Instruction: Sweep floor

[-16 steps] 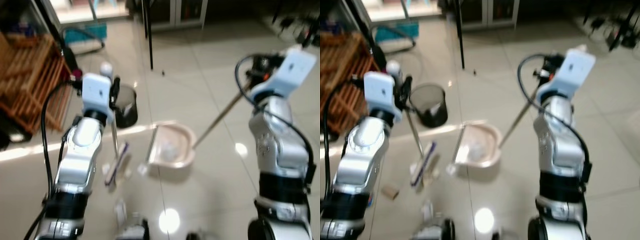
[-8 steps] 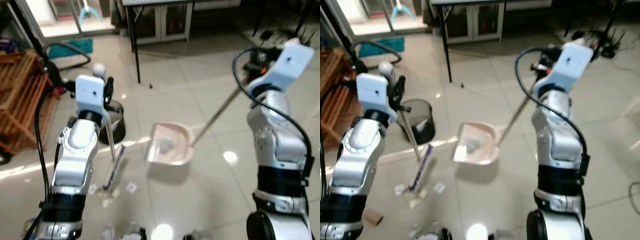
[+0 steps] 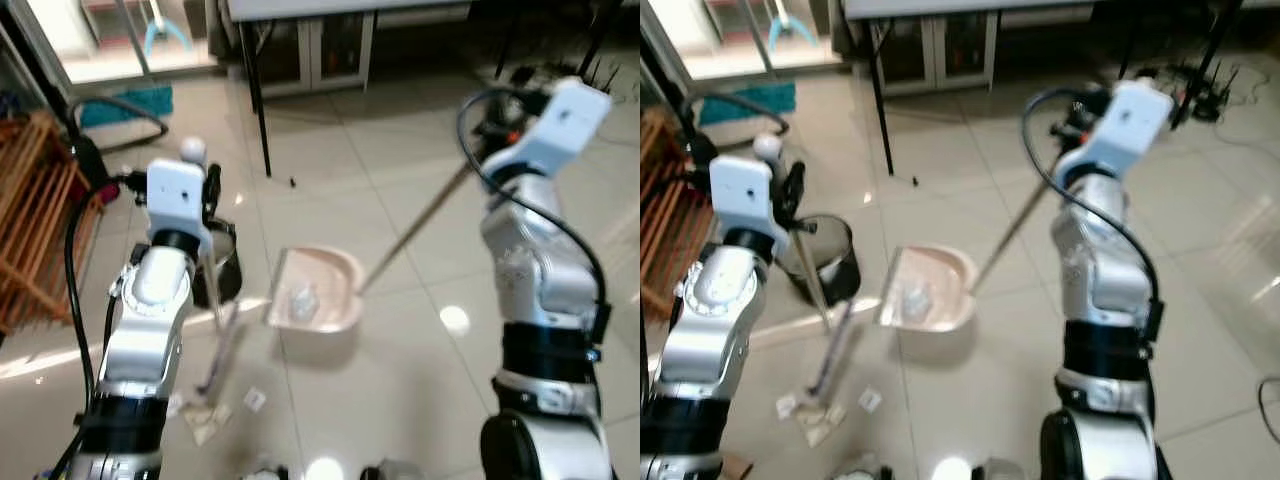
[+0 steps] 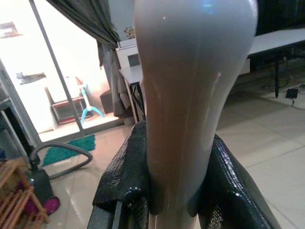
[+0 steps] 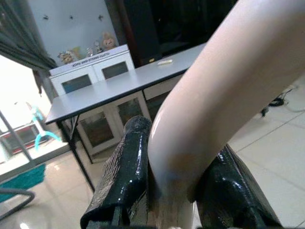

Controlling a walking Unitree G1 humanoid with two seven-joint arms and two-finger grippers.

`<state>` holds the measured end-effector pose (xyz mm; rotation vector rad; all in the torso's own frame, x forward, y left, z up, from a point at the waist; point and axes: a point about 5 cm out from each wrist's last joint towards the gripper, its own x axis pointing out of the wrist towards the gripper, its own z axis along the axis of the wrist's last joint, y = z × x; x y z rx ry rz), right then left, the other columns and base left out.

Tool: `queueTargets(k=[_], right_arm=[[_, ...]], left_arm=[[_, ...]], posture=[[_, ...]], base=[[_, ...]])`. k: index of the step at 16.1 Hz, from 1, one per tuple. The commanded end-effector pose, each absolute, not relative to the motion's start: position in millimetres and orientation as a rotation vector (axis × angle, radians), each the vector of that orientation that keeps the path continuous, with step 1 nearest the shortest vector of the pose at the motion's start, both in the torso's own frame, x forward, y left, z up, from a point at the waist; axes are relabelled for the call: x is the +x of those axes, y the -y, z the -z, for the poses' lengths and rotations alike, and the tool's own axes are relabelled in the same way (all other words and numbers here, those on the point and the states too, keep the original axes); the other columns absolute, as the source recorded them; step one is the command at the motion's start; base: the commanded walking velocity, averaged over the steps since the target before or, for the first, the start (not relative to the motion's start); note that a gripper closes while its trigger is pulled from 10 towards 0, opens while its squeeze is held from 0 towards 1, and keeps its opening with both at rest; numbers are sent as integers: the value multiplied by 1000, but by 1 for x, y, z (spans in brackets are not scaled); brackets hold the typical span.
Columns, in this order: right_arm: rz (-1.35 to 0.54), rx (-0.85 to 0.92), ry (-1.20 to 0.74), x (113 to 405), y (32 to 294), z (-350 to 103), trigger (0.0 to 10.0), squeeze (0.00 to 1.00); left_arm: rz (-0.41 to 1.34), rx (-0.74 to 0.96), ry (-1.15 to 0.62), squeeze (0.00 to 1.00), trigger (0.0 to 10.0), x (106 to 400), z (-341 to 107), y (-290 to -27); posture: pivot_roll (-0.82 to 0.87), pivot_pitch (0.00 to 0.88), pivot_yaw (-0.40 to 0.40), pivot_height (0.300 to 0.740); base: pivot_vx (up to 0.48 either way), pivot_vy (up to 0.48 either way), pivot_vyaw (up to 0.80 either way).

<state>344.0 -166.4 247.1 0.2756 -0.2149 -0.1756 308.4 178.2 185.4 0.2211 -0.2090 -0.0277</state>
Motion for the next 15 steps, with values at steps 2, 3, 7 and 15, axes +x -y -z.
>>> queueTargets(k=[2, 3, 7, 15], right_arm=[[125, 339, 301, 346, 156, -270, 10000, 0], [129, 338, 310, 346, 157, -272, 10000, 0], [152, 350, 318, 348, 159, -273, 10000, 0], [186, 356, 327, 351, 164, -270, 10000, 0]], left_arm=[[-2, 270, 202, 0, 10000, 300, -182, -192], [-8, 271, 203, 0, 10000, 300, -183, -193], [-7, 270, 213, 0, 10000, 300, -185, -191], [-14, 272, 213, 0, 10000, 299, -185, -190]], posture=[[-10, 77, 17, 740], [-10, 76, 16, 740], [-8, 73, 14, 740], [-9, 77, 7, 740]], base=[[418, 0, 0], [420, 0, 525], [420, 0, 686], [420, 0, 0]])
